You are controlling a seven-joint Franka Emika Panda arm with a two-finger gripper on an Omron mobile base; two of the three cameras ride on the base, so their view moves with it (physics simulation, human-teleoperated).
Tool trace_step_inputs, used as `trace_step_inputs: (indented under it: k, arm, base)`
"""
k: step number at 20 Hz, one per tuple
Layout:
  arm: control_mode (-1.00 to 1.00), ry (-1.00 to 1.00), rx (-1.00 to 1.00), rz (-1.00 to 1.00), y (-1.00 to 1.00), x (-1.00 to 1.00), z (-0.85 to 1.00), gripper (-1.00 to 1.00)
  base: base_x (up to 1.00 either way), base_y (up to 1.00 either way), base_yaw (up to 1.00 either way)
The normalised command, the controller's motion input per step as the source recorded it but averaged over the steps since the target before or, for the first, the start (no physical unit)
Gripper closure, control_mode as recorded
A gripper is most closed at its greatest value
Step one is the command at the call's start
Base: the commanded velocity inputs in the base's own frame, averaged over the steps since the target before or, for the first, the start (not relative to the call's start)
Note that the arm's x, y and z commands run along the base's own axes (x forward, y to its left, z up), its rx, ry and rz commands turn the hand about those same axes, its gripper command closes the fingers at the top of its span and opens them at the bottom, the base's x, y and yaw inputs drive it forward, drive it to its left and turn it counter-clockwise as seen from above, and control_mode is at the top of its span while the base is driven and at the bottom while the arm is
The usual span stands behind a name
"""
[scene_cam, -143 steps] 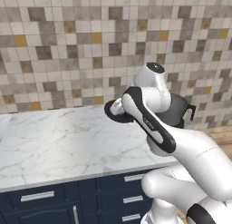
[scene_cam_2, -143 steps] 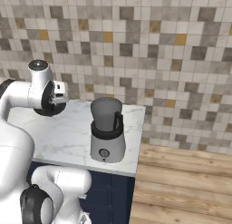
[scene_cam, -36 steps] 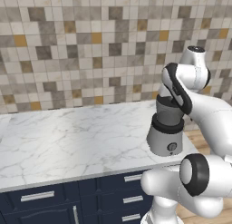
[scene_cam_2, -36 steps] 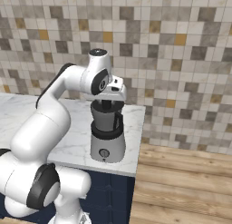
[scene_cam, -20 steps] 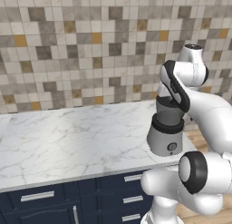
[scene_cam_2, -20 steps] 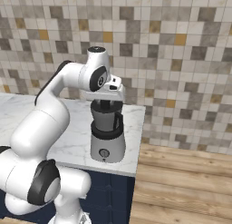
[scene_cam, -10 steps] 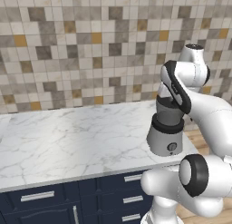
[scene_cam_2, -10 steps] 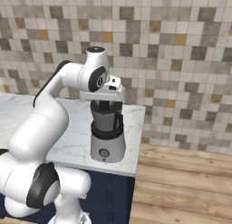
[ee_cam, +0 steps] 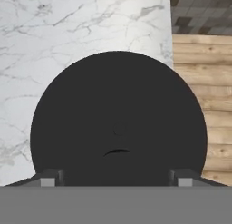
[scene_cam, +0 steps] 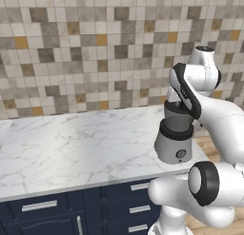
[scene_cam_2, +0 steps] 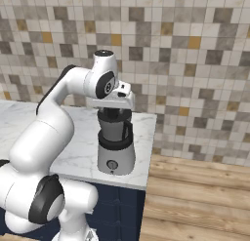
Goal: Close the lid blender by securely placing the lid on top.
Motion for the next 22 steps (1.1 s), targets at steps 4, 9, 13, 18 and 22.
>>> trace_step_inputs:
  k: [4, 9, 13, 18, 22]
  arm:
    - [-1.00, -0.04, 0.00, 0.00, 0.00, 0.00, 0.00, -1.00]
    - [-1.00, -0.11, 0.00, 0.00, 0.00, -0.21, 0.11, -1.00]
    - [-1.00, -0.22, 0.00, 0.00, 0.00, -0.60, 0.40, -1.00]
    - [-1.00, -0.25, 0.00, 0.00, 0.00, -0.77, 0.36, -1.00]
    - [-1.00, -0.25, 0.00, 0.00, 0.08, -0.72, 0.32, -1.00]
  base:
    - [0.00, 0.00, 0.00]
    - [0.00, 0.00, 0.00]
    - [0.00, 0.00, 0.00]
    - [0.00, 0.00, 0.00]
    - [0.00, 0.00, 0.00]
